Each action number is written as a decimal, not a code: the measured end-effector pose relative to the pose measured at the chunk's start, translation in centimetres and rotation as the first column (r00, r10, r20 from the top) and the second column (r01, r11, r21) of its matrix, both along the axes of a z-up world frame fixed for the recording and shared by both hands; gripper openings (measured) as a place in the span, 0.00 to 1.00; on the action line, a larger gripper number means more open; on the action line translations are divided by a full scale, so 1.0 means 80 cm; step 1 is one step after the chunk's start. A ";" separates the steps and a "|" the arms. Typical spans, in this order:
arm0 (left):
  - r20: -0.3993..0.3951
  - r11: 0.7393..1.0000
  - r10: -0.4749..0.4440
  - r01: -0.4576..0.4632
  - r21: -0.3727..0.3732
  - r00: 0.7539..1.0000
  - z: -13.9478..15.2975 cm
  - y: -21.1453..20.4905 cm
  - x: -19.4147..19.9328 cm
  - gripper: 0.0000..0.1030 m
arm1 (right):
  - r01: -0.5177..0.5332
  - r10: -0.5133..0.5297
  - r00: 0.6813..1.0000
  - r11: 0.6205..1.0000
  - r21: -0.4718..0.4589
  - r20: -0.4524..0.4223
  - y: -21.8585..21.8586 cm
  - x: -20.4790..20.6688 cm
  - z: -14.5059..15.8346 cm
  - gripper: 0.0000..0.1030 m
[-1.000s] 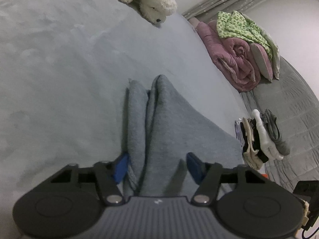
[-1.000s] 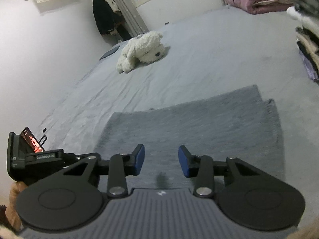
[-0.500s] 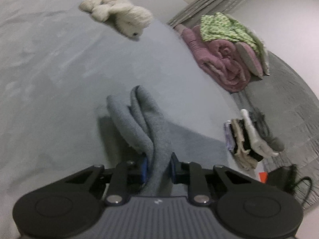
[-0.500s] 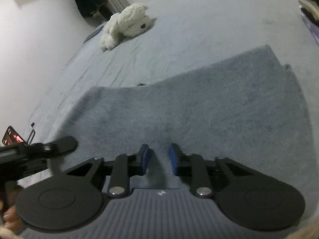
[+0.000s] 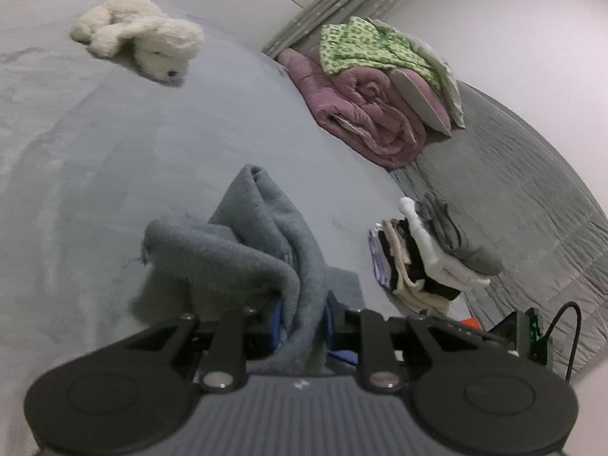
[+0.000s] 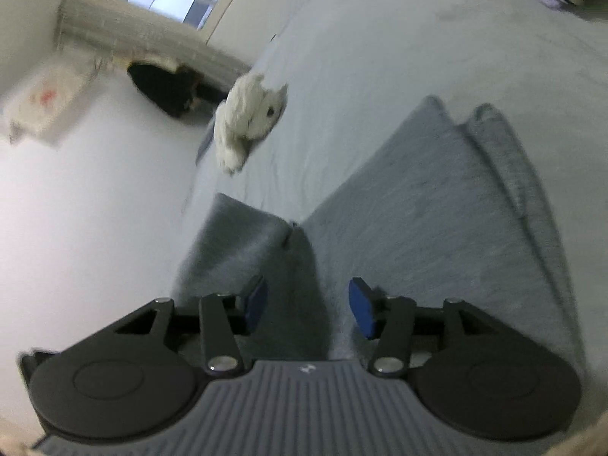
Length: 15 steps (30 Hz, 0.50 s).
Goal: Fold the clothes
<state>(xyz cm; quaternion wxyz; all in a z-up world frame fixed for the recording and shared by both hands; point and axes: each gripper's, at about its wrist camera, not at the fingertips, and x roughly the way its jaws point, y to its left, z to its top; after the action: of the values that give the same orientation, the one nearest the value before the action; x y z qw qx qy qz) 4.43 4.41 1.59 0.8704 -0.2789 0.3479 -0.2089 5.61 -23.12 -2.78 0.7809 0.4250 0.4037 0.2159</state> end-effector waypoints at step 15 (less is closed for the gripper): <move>-0.005 0.977 -0.211 0.211 -0.036 0.977 -0.041 -0.089 0.012 0.44 | 0.124 -0.116 0.991 0.982 0.145 -0.060 -0.062 -0.001 -0.004 0.56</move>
<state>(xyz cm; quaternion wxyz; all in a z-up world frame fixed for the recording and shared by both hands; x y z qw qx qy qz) 5.38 -2.68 -1.65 0.8367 -0.2568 0.3754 -0.3051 5.51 -28.05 -3.10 0.7481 0.5109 0.3800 0.1869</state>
